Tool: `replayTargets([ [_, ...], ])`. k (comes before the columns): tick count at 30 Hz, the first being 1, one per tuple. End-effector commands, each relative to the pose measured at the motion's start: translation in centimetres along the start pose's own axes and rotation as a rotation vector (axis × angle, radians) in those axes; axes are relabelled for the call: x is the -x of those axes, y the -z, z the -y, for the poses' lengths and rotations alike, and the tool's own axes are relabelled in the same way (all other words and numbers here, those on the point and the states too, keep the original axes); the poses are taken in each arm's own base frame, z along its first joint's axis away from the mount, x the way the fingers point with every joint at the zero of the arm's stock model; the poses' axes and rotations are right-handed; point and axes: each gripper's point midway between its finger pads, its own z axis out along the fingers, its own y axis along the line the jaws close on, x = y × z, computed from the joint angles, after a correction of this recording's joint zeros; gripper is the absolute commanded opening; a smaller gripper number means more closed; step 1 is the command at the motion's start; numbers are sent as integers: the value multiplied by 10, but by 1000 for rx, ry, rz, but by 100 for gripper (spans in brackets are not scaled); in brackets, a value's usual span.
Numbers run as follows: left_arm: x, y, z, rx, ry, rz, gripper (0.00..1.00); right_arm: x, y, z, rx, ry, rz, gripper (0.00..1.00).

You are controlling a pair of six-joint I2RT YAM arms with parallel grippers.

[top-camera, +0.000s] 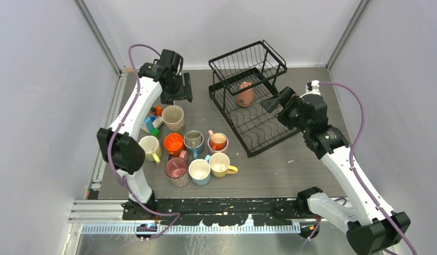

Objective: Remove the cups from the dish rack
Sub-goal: Unload the cup from the dish rack.

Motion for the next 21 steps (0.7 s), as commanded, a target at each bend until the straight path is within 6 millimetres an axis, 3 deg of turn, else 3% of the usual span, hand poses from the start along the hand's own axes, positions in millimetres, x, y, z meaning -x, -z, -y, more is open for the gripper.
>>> replayTargets([
  [1,24,55,19,-137,8,143,76,13,-5,-4,26,64,58,100],
  [5,27,80,35,-240,26,187,82,21,-14,4,15,89,112,100],
  [13,41,125,88,-504,137,275,91,29,-28,17,26,89,157,100],
  [16,57,129,107,-543,190,312,96,34,-33,23,14,94,183,100],
  [21,79,114,135,-534,230,326,96,40,-40,29,10,130,227,100],
])
